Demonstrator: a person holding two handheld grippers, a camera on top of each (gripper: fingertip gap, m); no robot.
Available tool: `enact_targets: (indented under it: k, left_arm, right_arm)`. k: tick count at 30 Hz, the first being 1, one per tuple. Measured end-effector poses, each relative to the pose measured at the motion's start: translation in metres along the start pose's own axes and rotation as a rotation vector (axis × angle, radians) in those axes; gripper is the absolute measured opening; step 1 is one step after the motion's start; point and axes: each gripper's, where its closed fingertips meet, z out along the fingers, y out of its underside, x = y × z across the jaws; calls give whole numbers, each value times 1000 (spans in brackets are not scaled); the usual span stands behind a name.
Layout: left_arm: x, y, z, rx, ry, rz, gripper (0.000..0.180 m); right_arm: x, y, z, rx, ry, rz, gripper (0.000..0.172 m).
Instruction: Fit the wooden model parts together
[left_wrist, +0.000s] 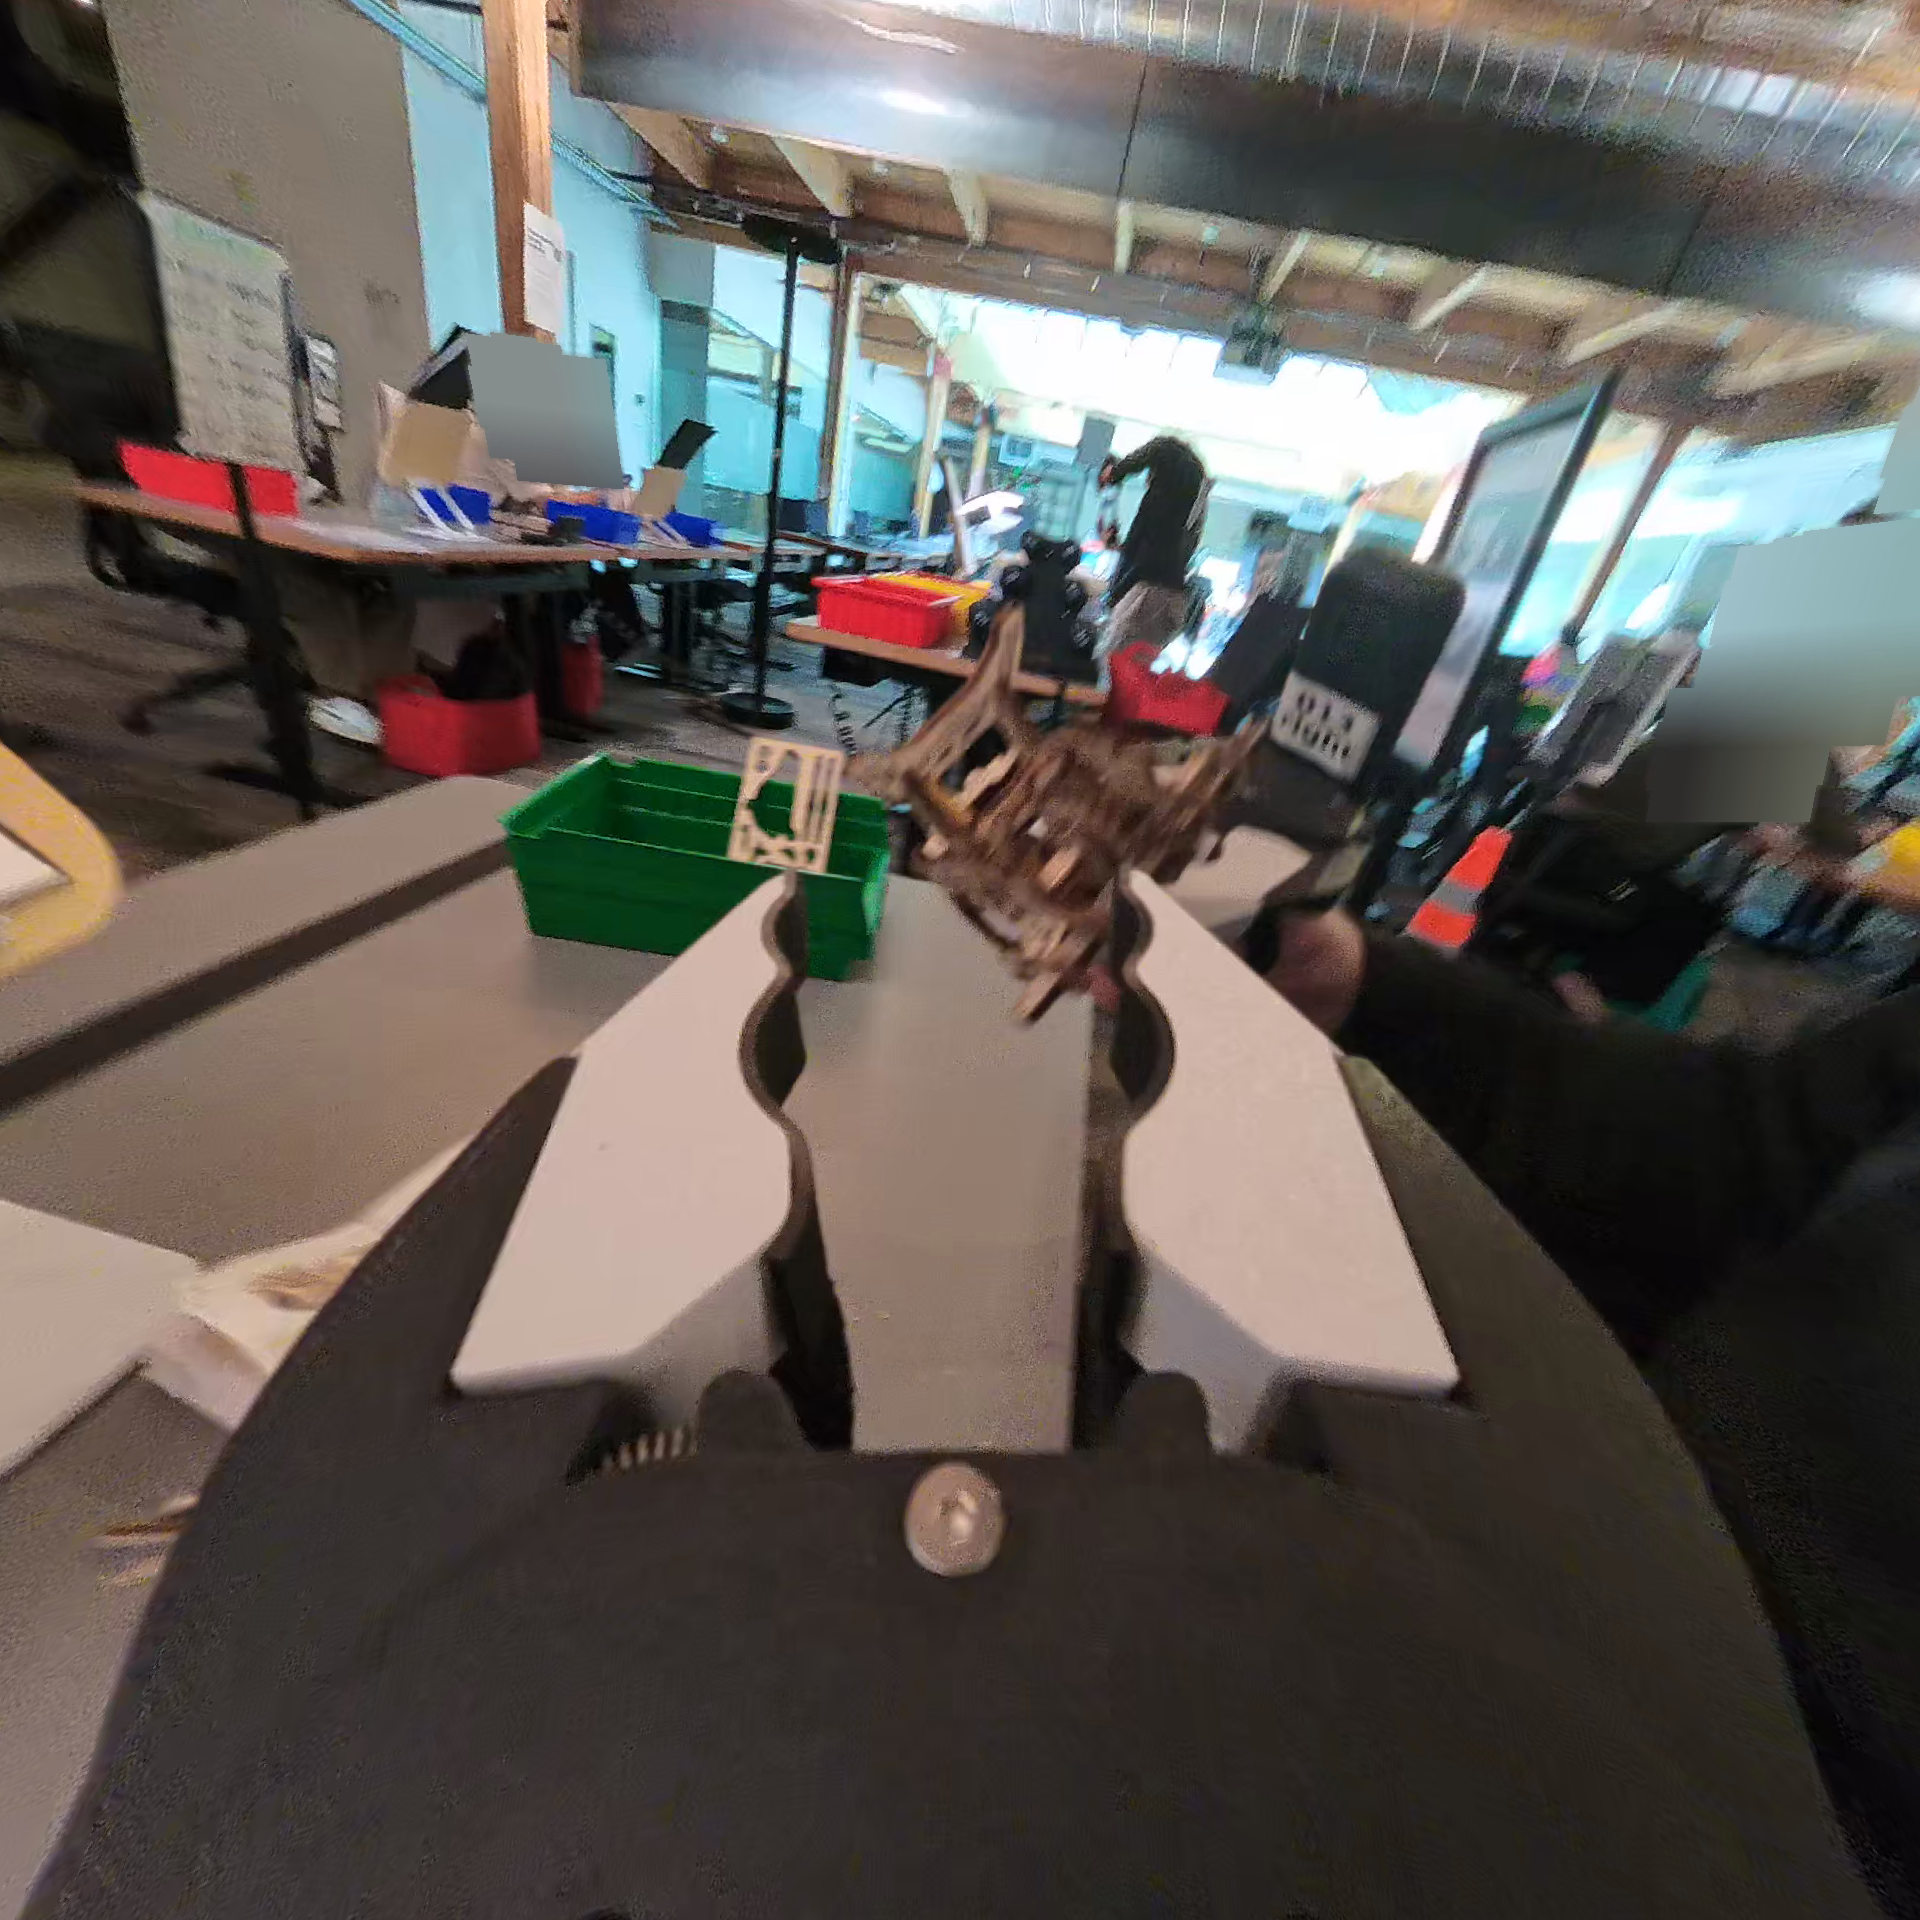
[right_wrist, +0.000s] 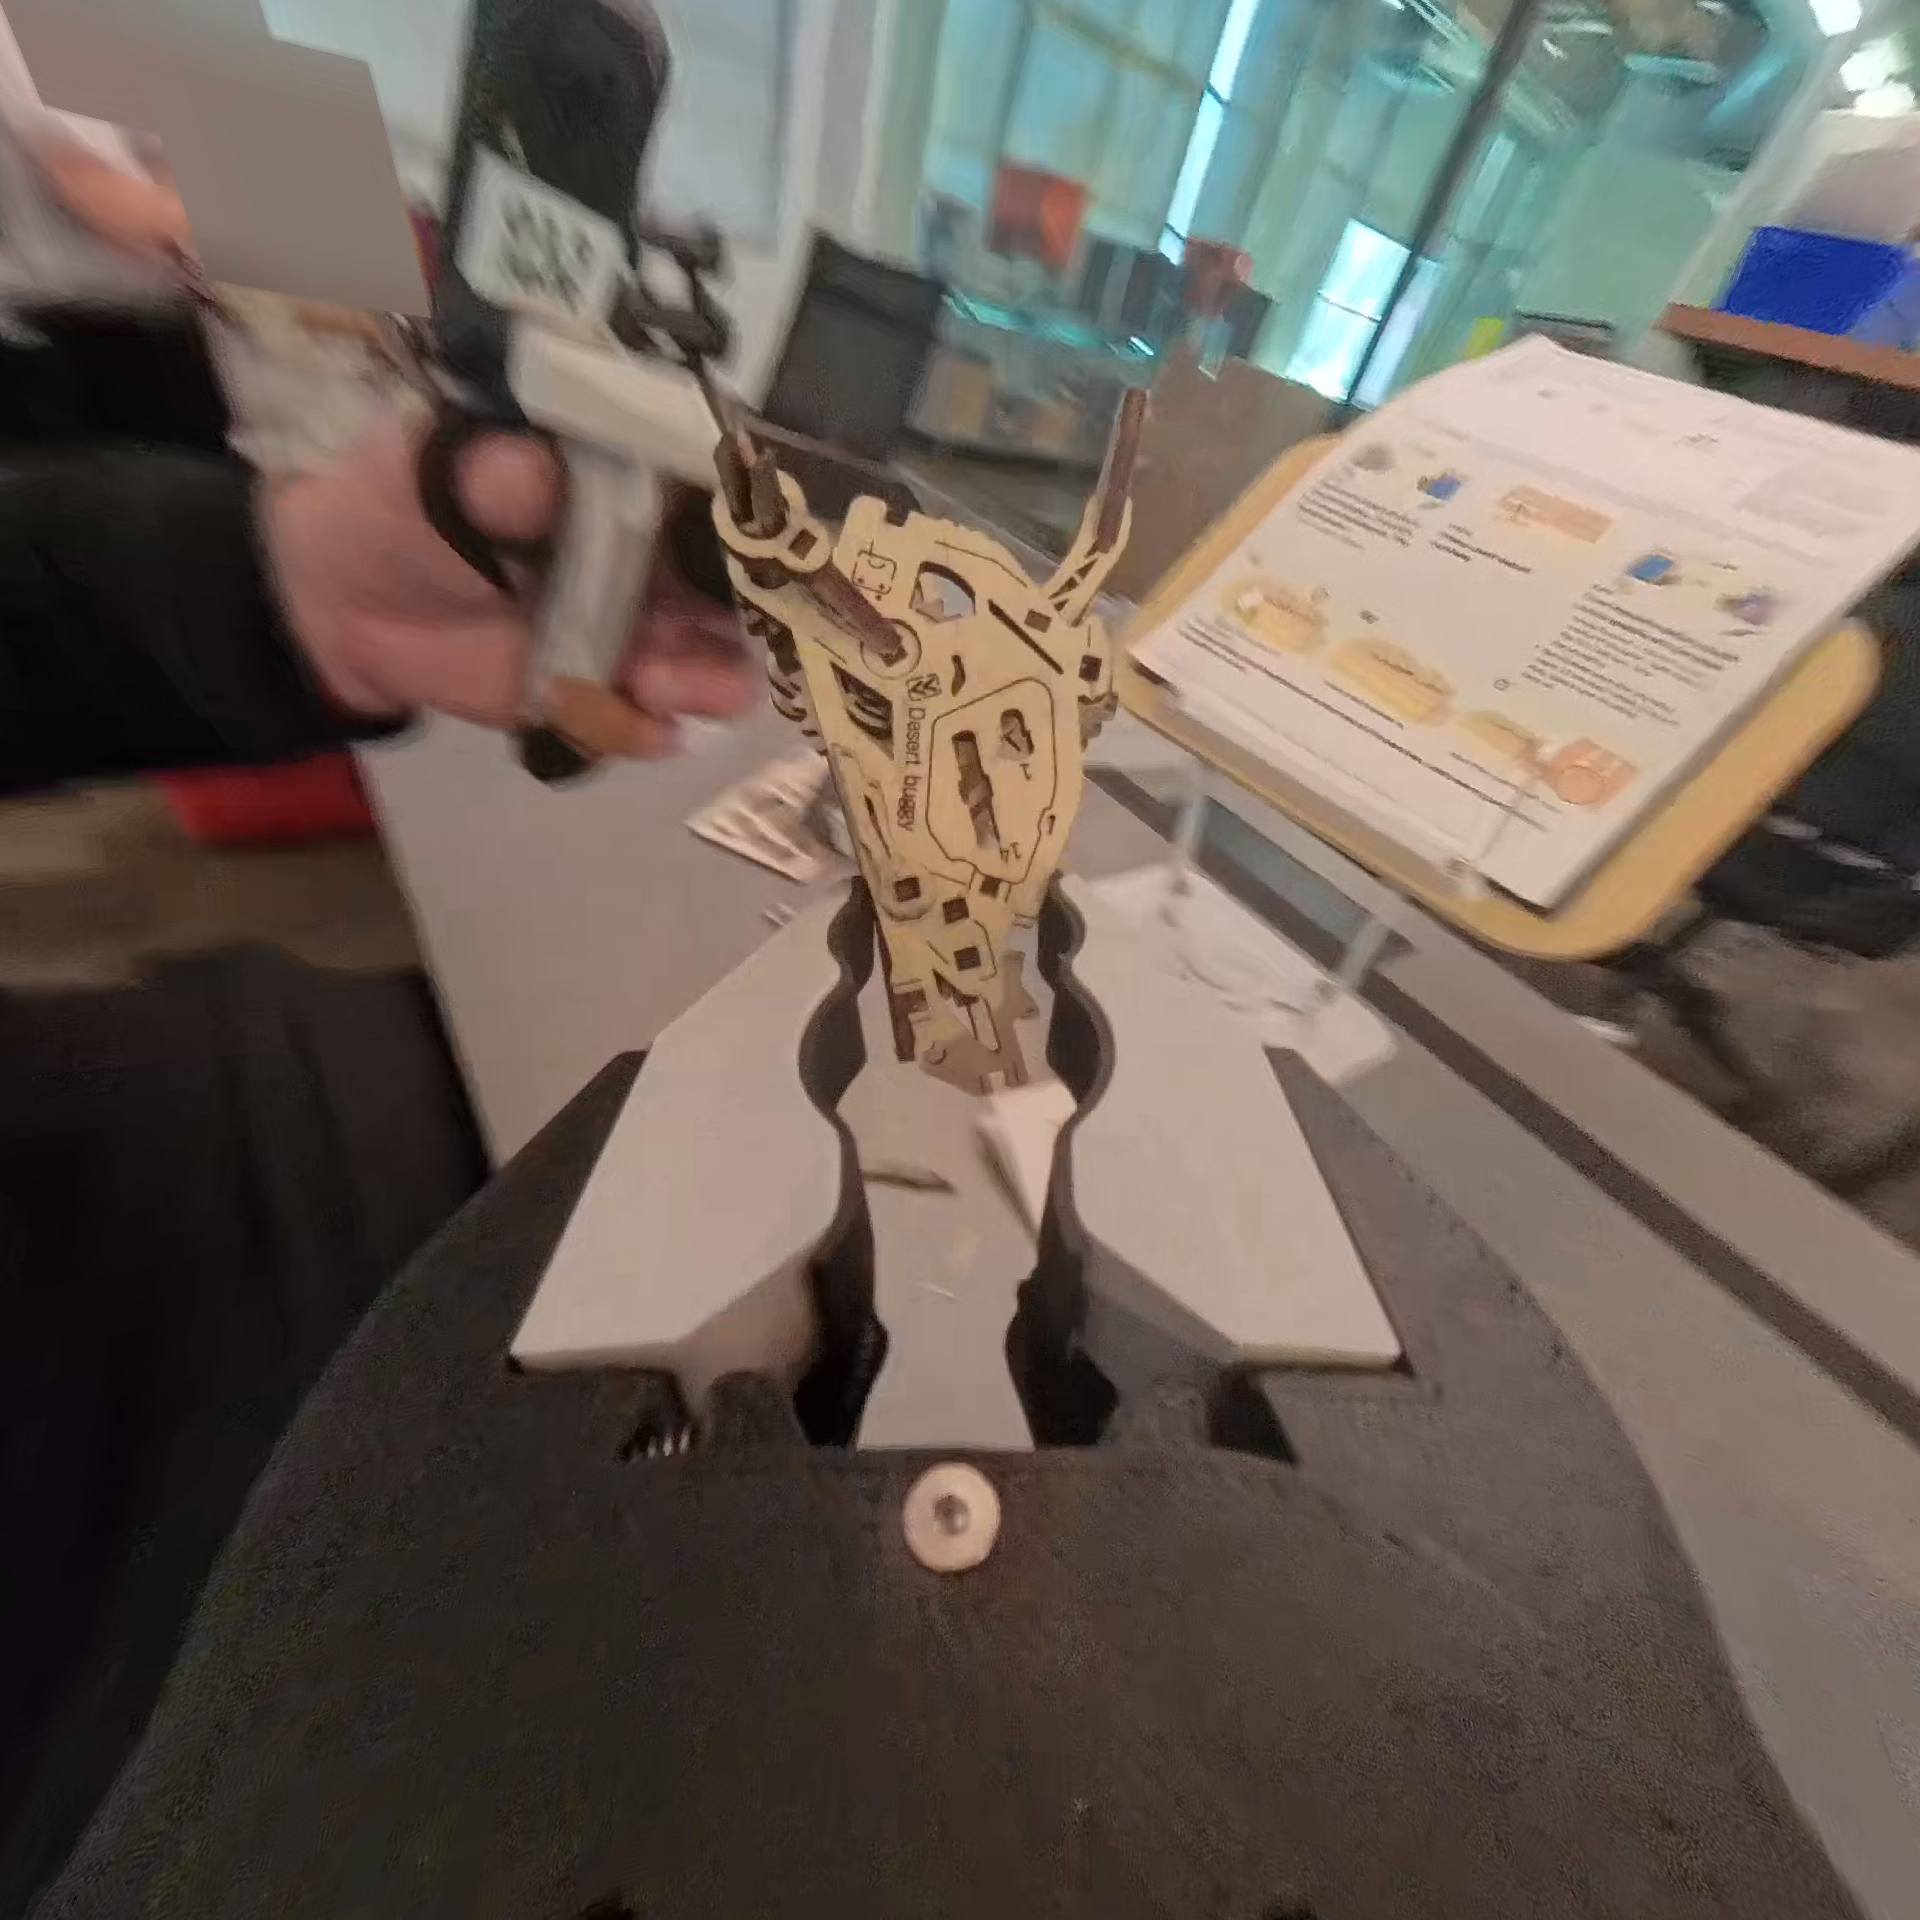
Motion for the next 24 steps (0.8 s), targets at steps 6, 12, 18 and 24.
enact_targets:
  k: [6, 12, 18, 24]
  left_arm:
    - [42, -30, 17, -23, -82, 357, 52]
    - [69, -65, 11, -35, -292, 797, 51]
    - [81, -92, -1, 56, -315, 788, 49]
    - [96, -111, -13, 107, -372, 937, 55]
  right_arm:
    - [0, -62, -19, 236, -117, 249, 29]
    - [-8, -98, -20, 329, -193, 379, 29]
    - [-22, -117, -17, 392, -253, 462, 29]
    - [-39, -119, -9, 372, -270, 446, 29]
